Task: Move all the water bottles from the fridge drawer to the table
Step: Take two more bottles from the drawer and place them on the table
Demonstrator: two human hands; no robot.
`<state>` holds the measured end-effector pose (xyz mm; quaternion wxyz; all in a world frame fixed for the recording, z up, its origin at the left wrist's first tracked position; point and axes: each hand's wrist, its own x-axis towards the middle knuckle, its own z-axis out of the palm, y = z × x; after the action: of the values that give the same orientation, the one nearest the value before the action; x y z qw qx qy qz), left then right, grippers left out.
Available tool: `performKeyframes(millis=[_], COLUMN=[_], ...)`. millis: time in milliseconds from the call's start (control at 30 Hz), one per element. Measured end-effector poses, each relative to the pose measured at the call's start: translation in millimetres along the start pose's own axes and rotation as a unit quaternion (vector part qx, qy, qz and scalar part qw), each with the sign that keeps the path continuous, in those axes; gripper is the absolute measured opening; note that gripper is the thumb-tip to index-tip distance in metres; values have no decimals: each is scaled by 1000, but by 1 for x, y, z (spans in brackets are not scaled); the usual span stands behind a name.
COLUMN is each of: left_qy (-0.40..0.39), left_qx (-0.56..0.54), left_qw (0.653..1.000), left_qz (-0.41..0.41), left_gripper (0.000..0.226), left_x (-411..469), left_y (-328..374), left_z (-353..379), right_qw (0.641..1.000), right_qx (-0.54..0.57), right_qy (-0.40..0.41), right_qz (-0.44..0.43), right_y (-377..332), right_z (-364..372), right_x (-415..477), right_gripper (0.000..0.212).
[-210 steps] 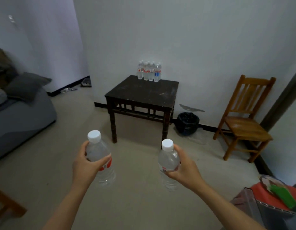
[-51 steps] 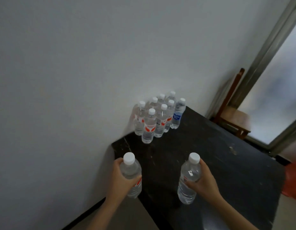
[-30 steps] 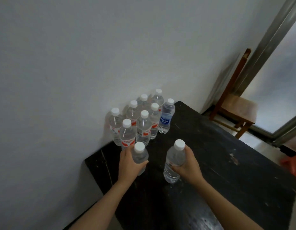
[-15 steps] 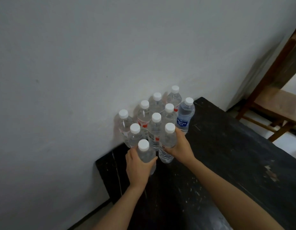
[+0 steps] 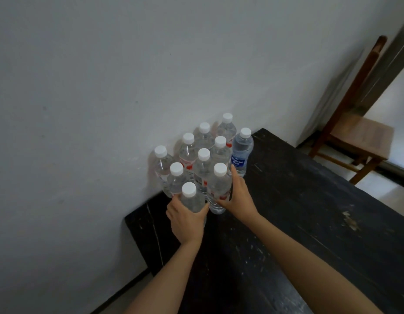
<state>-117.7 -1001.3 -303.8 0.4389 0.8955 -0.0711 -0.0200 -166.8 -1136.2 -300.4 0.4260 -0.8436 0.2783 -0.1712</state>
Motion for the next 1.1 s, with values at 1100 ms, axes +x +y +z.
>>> performKeyframes(millis=[1100], left_qy=[-320], left_qx=[-1], left_qw=[907], left_qz=[273], left_gripper=[61], left_x=[-48], left_y=[-113], left_z=[-228], right_qw=[933], right_qx=[-195], right_qy=[217], right_qz=[212], right_y=[-119], right_z=[31], right_x=[-381], right_gripper=[77])
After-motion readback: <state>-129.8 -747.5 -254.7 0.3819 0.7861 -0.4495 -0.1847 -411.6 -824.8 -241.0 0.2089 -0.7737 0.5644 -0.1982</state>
